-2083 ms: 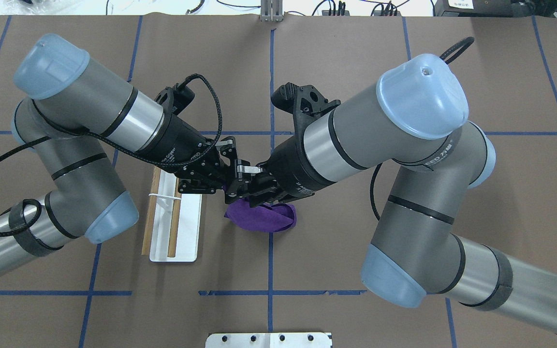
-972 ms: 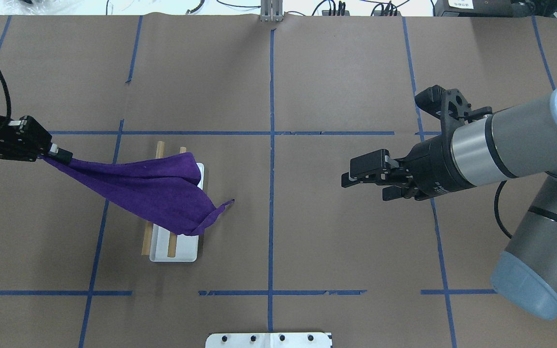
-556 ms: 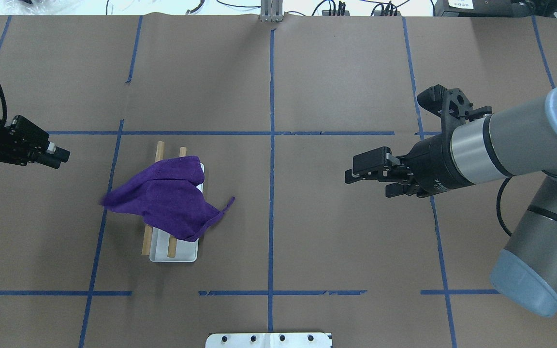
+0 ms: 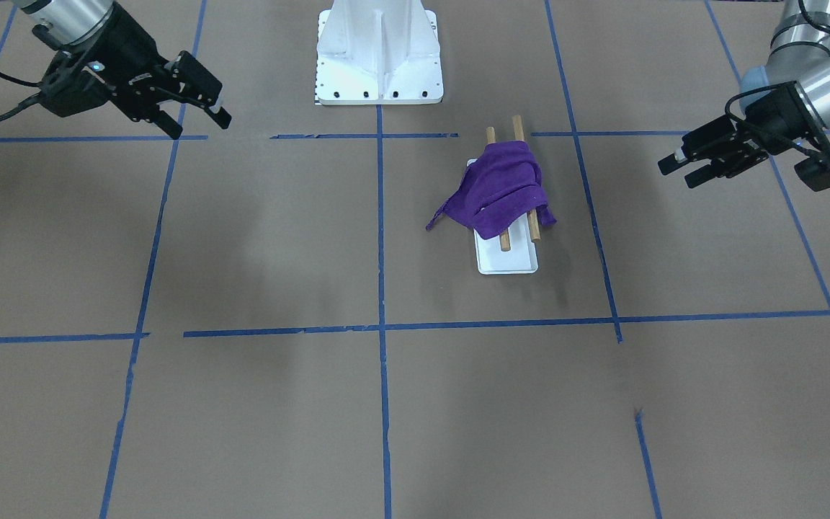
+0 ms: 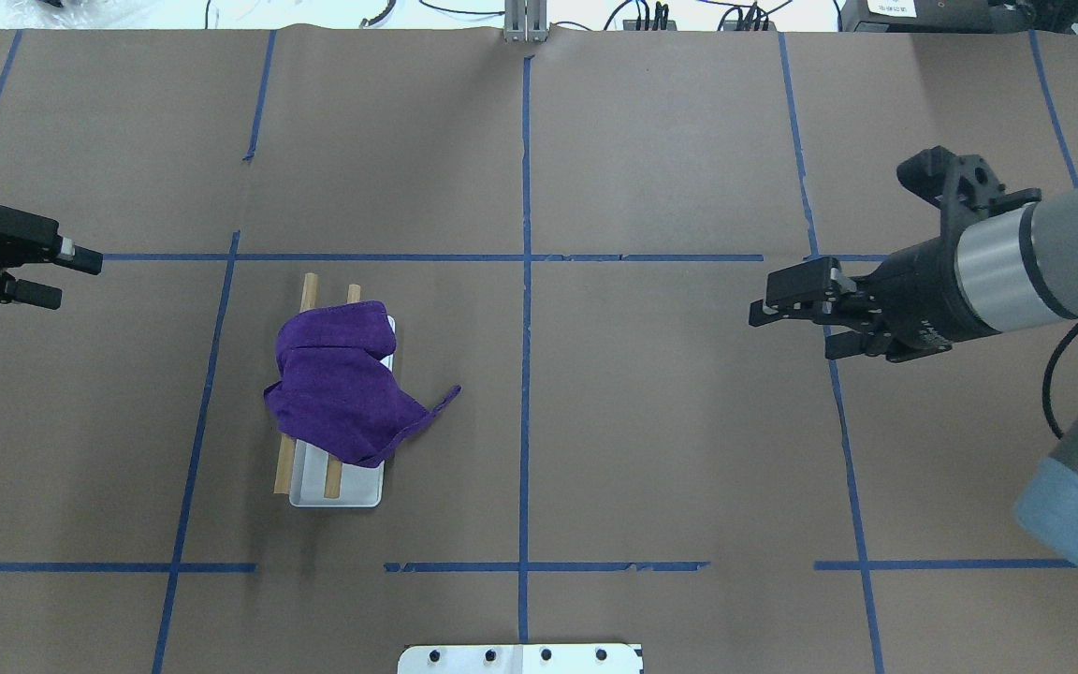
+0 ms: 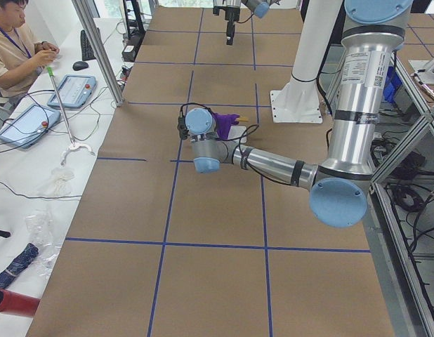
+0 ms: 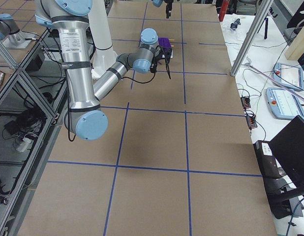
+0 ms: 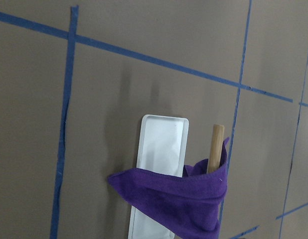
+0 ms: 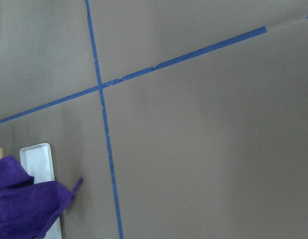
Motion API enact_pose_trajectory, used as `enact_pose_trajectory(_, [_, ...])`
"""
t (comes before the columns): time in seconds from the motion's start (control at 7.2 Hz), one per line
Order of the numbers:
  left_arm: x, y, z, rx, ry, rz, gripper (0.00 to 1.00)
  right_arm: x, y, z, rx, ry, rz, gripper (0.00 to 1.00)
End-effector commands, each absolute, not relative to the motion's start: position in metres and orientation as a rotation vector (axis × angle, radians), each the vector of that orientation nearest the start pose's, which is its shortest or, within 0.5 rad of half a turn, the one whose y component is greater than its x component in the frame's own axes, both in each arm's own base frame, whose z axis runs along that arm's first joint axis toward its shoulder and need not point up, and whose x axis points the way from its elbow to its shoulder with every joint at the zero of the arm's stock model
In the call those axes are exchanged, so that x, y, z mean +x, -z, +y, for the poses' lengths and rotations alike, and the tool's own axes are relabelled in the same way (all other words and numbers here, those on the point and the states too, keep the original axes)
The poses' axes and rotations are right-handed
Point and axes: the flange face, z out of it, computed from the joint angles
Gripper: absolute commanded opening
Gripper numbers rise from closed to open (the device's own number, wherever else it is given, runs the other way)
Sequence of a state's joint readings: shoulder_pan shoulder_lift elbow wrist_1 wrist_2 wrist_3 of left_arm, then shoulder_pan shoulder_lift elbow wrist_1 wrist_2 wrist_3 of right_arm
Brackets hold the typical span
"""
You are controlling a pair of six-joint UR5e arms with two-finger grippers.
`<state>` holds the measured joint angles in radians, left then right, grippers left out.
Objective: Hang towel on rack
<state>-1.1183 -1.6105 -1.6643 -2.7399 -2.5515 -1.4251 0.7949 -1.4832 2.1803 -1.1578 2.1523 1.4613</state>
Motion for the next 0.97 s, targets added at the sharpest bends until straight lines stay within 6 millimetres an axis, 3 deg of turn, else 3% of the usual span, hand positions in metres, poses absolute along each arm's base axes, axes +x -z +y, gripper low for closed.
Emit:
enact_pose_trajectory(0.0, [0.148, -0.506, -0.462, 0.266, 0.14, 1.291, 1.0, -0.207, -0.359, -0.388, 0.041, -0.316, -1.056, 1.0])
enact_pose_trajectory(0.14, [0.143, -0.528, -0.47, 0.357, 0.078, 1.224, 1.0, -0.171, -0.407, -0.381, 0.103, -0.204, -0.965, 1.0])
enact_pose_trajectory(0.42, [0.069, -0.584, -0.482, 0.538, -0.055, 1.044, 1.0, -0.09, -0.477, -0.398, 0.162, -0.106, -0.898, 1.0])
enact_pose_trajectory(0.69, [-0.026, -0.621, -0.502, 0.581, -0.164, 0.733, 1.0, -0.008, -0.558, -0.413, 0.21, 0.004, -0.847, 1.0])
enact_pose_trajectory(0.83, [-0.042, -0.629, -0.507, 0.532, -0.21, 0.661, 1.0, 0.018, -0.583, -0.411, 0.182, 0.068, -0.797, 1.0])
